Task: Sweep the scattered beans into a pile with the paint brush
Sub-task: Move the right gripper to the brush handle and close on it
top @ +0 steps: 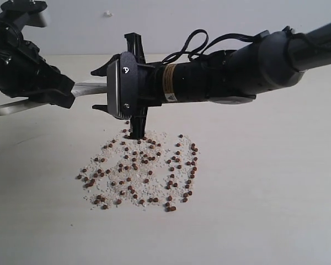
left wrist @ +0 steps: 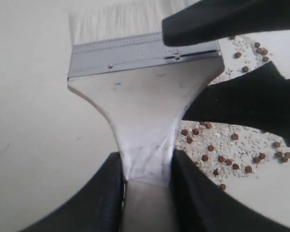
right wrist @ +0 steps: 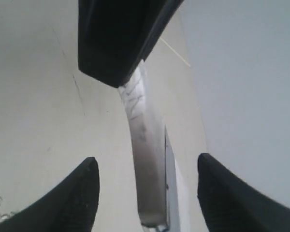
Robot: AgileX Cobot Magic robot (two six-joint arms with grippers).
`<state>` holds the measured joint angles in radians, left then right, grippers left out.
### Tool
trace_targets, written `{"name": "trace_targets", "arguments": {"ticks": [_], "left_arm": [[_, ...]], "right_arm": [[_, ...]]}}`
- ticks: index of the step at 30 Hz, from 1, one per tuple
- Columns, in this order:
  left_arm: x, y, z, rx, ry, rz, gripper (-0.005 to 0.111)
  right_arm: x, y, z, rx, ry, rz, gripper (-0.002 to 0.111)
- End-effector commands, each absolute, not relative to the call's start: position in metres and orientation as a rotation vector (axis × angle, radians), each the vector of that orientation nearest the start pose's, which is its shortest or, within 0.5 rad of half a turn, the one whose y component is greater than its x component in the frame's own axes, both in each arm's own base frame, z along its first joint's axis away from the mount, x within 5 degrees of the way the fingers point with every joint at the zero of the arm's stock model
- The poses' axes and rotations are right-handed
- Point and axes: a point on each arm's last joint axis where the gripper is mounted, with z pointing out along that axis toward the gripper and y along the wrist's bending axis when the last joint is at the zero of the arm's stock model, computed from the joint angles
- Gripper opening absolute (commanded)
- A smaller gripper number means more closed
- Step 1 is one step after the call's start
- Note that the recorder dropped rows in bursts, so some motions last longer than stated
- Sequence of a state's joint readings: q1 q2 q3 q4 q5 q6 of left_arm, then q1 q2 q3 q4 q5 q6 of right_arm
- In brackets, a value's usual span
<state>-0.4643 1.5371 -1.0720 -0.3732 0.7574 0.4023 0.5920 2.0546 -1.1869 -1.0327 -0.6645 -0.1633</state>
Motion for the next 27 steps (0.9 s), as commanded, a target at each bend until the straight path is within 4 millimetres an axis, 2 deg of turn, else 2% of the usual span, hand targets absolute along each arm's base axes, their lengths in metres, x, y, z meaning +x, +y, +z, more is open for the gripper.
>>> {"name": "trace_targets", "arguments": {"ticks": [1,5,7,10,14,16,18,22,24,27], "left_arm": [[0.264,-0.164,0.259,0.883,2.521,-0.499,0.000],[0.264,-0.164,0.259,0.896,2.520,-0.504,0.000],[0.264,-0.164,0.259,0.896,2.520,-0.504,0.000],[0.264,-0.164,0.259,0.904,2.516,-0.502,0.000],[0.265,-0.164,0.260,0.918,2.492,-0.493,0.005],[0.265,-0.164,0.260,0.921,2.491,-0.496,0.015],[0.267,-0.165,0.261,0.902,2.471,-0.494,0.033],[0.278,-0.166,0.267,0.827,2.356,-0.449,0.082],[0.283,-0.166,0.272,0.810,2.282,-0.415,0.088],[0.289,-0.164,0.284,0.774,2.162,-0.367,0.084]], "right_arm": [[0.335,0.283,0.161,-1.575,0.972,0.198,0.052],[0.336,0.283,0.160,-1.562,0.979,0.206,0.036],[0.335,0.284,0.161,-1.557,0.962,0.216,0.025],[0.335,0.284,0.162,-1.554,0.960,0.219,0.001],[0.335,0.284,0.161,-1.554,0.966,0.218,0.000],[0.335,0.284,0.161,-1.554,0.966,0.218,0.000],[0.335,0.284,0.161,-1.554,0.966,0.218,0.000],[0.335,0.284,0.161,-1.553,0.972,0.222,0.000],[0.334,0.284,0.161,-1.526,1.031,0.279,0.000],[0.332,0.284,0.160,-1.500,1.129,0.382,0.000]]}}
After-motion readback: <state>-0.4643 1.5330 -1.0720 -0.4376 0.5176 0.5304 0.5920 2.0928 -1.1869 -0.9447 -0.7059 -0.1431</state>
